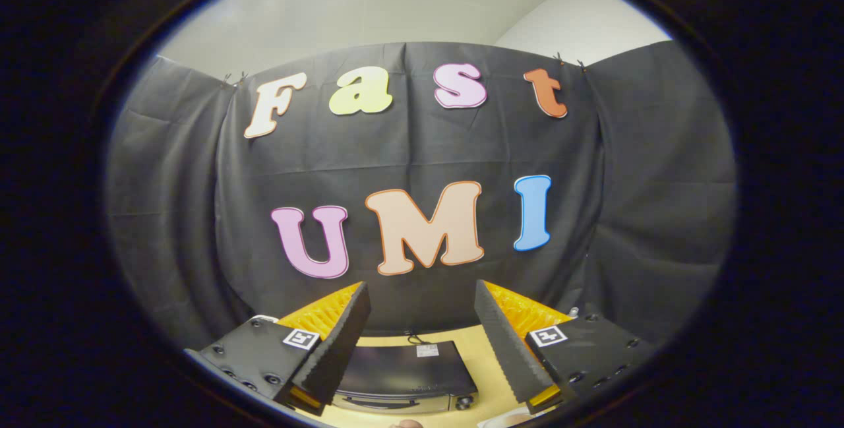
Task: Open the toaster oven, put the food inside, and close the toaster oven door.
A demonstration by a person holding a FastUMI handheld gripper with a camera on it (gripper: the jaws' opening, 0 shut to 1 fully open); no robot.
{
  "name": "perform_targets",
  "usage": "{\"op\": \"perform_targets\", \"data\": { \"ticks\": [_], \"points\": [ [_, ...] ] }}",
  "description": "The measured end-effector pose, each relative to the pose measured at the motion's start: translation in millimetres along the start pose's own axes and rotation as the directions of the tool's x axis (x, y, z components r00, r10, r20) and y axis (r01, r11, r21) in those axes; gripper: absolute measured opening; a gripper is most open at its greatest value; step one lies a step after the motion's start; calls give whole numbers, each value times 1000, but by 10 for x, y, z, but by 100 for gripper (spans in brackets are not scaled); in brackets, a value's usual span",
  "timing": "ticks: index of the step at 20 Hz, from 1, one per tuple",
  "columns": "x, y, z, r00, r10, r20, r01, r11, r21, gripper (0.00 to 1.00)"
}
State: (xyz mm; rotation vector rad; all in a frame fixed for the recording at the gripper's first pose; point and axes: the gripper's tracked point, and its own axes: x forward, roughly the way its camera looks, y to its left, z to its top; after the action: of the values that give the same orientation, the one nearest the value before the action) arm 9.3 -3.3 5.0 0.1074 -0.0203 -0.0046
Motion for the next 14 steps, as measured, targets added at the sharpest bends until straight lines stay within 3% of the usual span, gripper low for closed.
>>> {"op": "perform_targets", "data": {
  "ticks": [4,8,14],
  "points": [
    [58,80,-192,1000,17,-10,-17,1000,-19,99],
    [111,388,-660,994,101,-45,-102,994,-28,98],
    [215,580,-1484,984,105,-147,-106,994,1,98]
  ]
}}
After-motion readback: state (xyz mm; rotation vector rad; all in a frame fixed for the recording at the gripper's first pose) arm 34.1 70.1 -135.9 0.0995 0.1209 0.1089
